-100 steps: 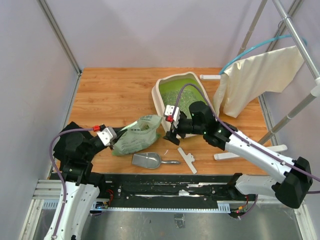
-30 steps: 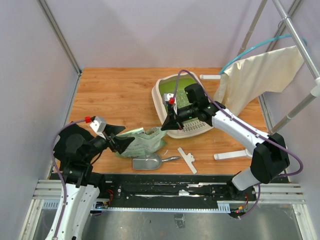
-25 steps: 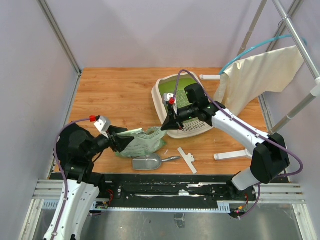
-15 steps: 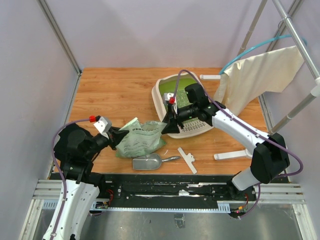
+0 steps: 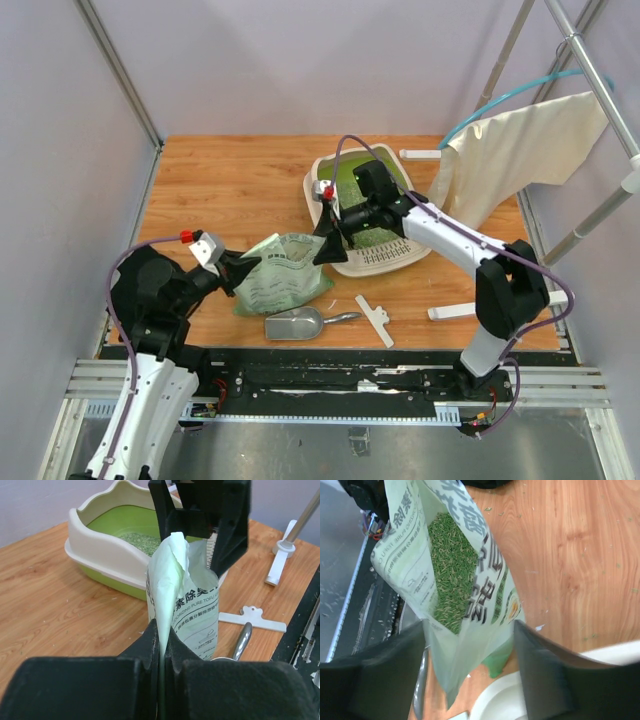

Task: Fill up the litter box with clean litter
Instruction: Close the cat litter bag at the center of the board.

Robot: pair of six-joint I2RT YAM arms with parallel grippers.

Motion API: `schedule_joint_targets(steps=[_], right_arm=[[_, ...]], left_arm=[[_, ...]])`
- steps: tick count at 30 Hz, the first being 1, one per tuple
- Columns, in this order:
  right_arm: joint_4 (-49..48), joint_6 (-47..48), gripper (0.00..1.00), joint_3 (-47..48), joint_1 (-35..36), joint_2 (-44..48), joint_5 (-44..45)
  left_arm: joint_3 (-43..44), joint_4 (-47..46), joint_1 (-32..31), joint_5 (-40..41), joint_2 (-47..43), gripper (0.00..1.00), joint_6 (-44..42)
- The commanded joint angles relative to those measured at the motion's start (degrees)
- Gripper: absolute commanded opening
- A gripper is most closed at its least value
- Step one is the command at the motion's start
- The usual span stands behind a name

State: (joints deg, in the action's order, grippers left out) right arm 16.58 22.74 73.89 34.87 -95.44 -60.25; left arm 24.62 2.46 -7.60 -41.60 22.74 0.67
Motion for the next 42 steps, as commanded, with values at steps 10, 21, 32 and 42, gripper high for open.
schedule_joint_targets(steps=[10,21,32,42], right_arm=[[0.25,-3.95,0.01,2.41,-4.65,0.14,-8.19],[-2.74,-6.39,0.01,-3.79,-4.92,3.06,-4.29],[-3.57,-7.43,0.01,-3.34,-5.18,2.96,-5.48],[-3.53,-7.45,0.01,-3.39,-5.19,3.46,-5.7]], left_arm=[[6.53,-20.15,5.05,1.36,10.93,0.01,-2.62],[9.0,-9.42,10.14,-9.74,15.54,0.42,2.45],[3.52,-1.63,10.14,-8.63,9.88,1.0,8.51],[-0.34,-3.97,10.14,-1.4,7.25,0.9,11.56]])
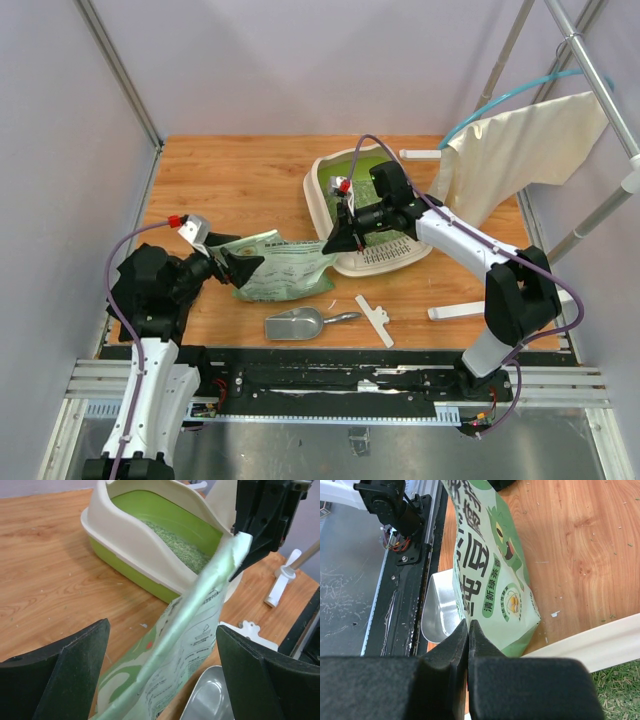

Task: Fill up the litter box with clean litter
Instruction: Close the cat litter bag at the center of the board.

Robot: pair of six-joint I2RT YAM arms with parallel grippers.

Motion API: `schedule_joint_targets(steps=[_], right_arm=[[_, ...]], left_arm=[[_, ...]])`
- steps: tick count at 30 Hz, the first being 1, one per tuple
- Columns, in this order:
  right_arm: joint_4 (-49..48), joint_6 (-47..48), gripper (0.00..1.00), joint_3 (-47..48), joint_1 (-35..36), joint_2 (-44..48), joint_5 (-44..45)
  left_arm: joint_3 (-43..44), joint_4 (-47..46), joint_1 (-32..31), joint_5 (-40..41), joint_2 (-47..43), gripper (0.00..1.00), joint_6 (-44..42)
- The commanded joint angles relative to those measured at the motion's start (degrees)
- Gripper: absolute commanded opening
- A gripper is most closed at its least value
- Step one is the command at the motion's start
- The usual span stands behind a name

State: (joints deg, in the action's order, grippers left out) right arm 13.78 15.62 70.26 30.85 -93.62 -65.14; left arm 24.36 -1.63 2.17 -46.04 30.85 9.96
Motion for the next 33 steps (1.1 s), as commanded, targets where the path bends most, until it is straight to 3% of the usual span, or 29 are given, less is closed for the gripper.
schedule_joint_targets(steps=[1,5,10,16,20,24,28,33], right_arm=[[-0.74,-0.37,0.01,0.23,-1.18,1.79,-0.51],[-0.71,-0.53,0.01,0.36,-1.23,1.92,-0.07],[-0.75,-0.37,0.01,0.4,-1.4,2.23,0.19],[-0.74,-0.37,0.01,0.83,-1.66,1.94,0.2],[-0.71,-0.33,0.01,1.0,-1.84,2.16,-0.18],[-0.74,-0.29,0.01,0.87,-2.15,2.22,-0.53],[-0.28,-0.1,0.01,0.85,-2.45,1.91,-1.46],[0.86,0.08,0.04,1.02,-2.46,2.43,-3.87]], left_arm=[[0.15,0.85,0.37,3.06,-0.99,0.88,2.46],[1.74,6.67,0.37,8.79,-2.29,0.76,1.85],[1.09,9.89,0.37,16.03,-8.45,0.91,1.71],[-2.68,7.02,0.37,10.64,-17.46,0.9,1.54],[-4.26,6.86,0.37,9.78,-17.04,0.79,2.05],[-2.33,8.99,0.37,12.09,-11.99,0.75,1.75],[-1.48,8.8,0.37,16.13,-9.79,0.61,2.3],[-3.57,1.66,0.37,12.11,-9.64,0.39,7.36]])
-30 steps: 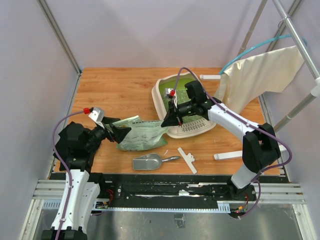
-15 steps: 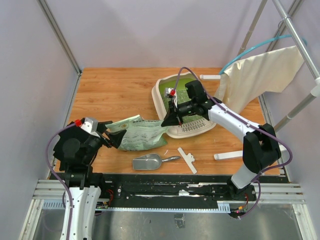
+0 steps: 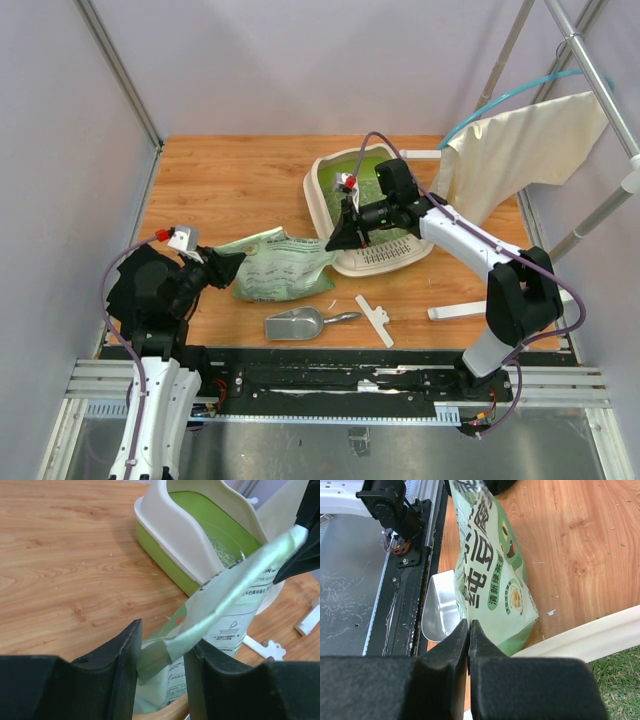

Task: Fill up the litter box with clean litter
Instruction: Close the cat litter bag at the center of the board.

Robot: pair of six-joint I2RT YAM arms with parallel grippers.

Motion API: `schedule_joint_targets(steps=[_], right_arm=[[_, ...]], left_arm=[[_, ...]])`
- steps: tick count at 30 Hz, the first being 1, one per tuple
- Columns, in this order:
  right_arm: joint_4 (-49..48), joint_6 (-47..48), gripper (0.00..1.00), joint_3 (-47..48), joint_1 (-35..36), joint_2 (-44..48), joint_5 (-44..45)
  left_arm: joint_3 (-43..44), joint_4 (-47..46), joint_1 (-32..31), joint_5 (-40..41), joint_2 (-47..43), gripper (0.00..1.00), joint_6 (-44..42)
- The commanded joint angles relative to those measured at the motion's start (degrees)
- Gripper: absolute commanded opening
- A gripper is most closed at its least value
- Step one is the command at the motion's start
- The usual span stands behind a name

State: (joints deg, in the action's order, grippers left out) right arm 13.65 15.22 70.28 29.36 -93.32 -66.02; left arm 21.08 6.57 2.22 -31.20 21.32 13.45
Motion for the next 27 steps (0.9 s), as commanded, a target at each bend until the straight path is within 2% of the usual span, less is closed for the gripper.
schedule_joint_targets(steps=[1,6,9,12,17,19,20,21,22,27], right_arm=[[1.36,0.5,0.06,0.96,-0.98,2.29,-3.44],[2.58,0.94,0.17,0.92,-0.81,2.13,-3.99],[2.59,1.36,0.43,1.54,-0.13,1.82,-1.33],[2.54,2.68,0.59,2.69,0.78,1.39,2.17],[2.88,2.89,0.67,5.98,1.9,0.65,2.63],[2.56,3.94,0.71,5.29,2.55,1.57,2.05],[2.49,4.83,0.74,4.45,3.07,2.09,2.15],[2.17,5.96,0.84,3.46,3.75,2.75,2.75],[1.71,7.23,0.87,2.32,4.46,3.37,3.63],[-6.23,8.0,0.9,-2.48,6.05,3.98,6.02]], left_arm=[[-0.68,-7.54,0.33,-3.56,-0.2,0.35,4.99],[-2.09,-10.95,0.33,-7.65,-1.61,0.2,7.47],[-1.75,-10.14,0.31,-7.78,-1.8,0.16,6.77],[-0.84,-8.24,0.33,-6.99,-2.46,0.11,5.44],[-1.63,-7.39,0.33,-3.56,-6.1,0.01,3.92],[-2.03,-7.82,0.33,-0.85,-8.58,0.01,3.78],[-2.22,-8.47,0.33,0.49,-9.68,0.0,3.88],[-2.58,-9.3,0.33,2.02,-10.66,0.01,4.13],[-3.19,-10.35,0.33,2.45,-11.62,0.0,4.14],[-7.01,-19.88,0.33,-2.61,-13.37,0.0,7.25]])
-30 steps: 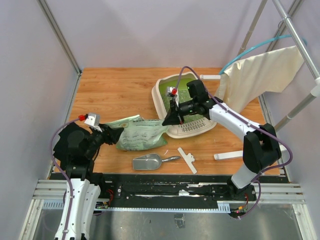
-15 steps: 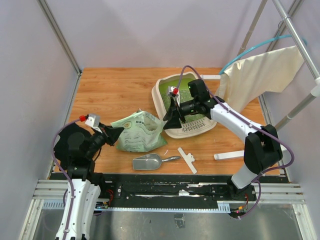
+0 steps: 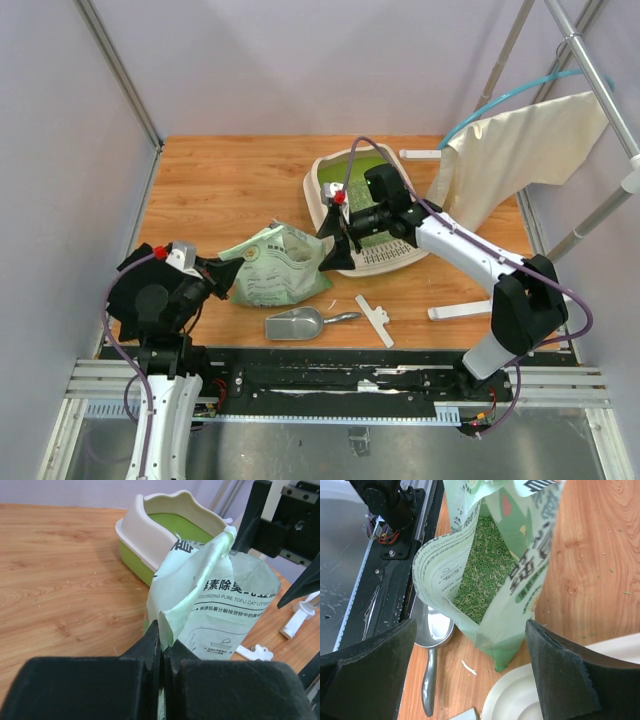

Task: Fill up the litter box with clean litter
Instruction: Close the cat litter bag at the center of the board.

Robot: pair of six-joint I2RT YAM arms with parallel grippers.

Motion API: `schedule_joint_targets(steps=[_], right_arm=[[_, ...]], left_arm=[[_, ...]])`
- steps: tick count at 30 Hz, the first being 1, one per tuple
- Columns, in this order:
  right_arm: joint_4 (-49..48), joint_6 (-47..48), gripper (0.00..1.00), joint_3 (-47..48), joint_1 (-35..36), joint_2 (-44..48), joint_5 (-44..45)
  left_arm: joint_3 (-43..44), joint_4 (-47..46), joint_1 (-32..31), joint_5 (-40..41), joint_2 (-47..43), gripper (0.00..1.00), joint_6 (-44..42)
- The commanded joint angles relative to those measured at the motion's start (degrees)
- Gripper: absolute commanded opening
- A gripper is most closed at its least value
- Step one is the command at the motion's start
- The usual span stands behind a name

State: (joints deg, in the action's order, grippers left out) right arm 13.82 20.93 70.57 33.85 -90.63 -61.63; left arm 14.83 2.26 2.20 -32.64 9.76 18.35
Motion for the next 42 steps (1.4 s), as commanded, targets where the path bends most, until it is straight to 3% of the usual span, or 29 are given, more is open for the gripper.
schedule_joint_targets(steps=[1,5,7,9,11,12,14,20,26,30,33,35,36,40,42], right_arm=[[-7.74,2.2,0.9,-3.09,1.57,1.0,1.57],[-10.0,0.54,0.85,-1.16,1.57,-1.8,1.63],[-9.26,-0.73,0.69,1.1,1.38,-3.03,-0.81],[-8.97,-1.82,0.34,2.0,0.83,-3.57,-2.51],[-8.19,-2.65,0.09,1.34,0.22,-3.44,-2.75],[-7.19,-2.34,0.02,0.99,-0.3,-3.06,-2.0],[-6.9,-3.89,0.01,-0.92,-1.99,-1.56,-0.41],[-12.04,-12.46,0.01,-8.44,-6.69,5.01,5.44],[-14.55,-15.04,0.01,-13.02,-7.68,9.97,10.38],[-16.26,-14.93,0.04,-14.04,-7.92,11.45,8.99],[-16.52,-15.26,0.46,-12.56,-7.92,11.72,7.11],[-16.37,-15.35,0.65,-10.94,-7.8,11.47,5.18],[-16.33,-15.58,0.71,-9.84,-7.64,11.26,5.33],[-15.03,-17.11,0.82,-5.4,-6.21,10.26,8.26],[-13.06,-13.59,0.86,-3.24,-4.11,9.29,8.5]], left_arm=[[-1.32,-17.25,0.35,-1.9,-1.84,0.0,3.37],[-2.7,-23.01,0.35,-3.67,-2.19,0.0,6.36],[-3.16,-25.06,0.35,-3.51,-2.12,0.01,7.29],[-3.2,-25.67,0.35,-2.78,-2.11,0.01,7.36],[-3.08,-25.65,0.35,-0.98,-2.19,0.01,7.17],[-3.07,-25.73,0.35,0.03,-2.19,0.0,6.82],[-3.28,-26.19,0.35,2.63,-2.07,0.0,6.17],[-4.17,-32.6,0.35,3.64,2.39,0.01,5.05],[-3.73,-47.12,0.35,-1.04,13.62,0.0,7.47],[-0.56,-52.3,0.35,-6.53,22.09,0.01,8.9],[1.62,-52.62,0.35,-8.47,25.65,0.0,8.96],[2.15,-52.71,0.35,-8.52,26.21,0.01,8.85],[2.21,-52.71,0.35,-8.39,26.08,0.01,8.98],[1.25,-52.02,0.35,-6.3,23.9,0.0,9.66],[0.38,-52.01,0.35,-5.44,22.76,0.01,10.38]])
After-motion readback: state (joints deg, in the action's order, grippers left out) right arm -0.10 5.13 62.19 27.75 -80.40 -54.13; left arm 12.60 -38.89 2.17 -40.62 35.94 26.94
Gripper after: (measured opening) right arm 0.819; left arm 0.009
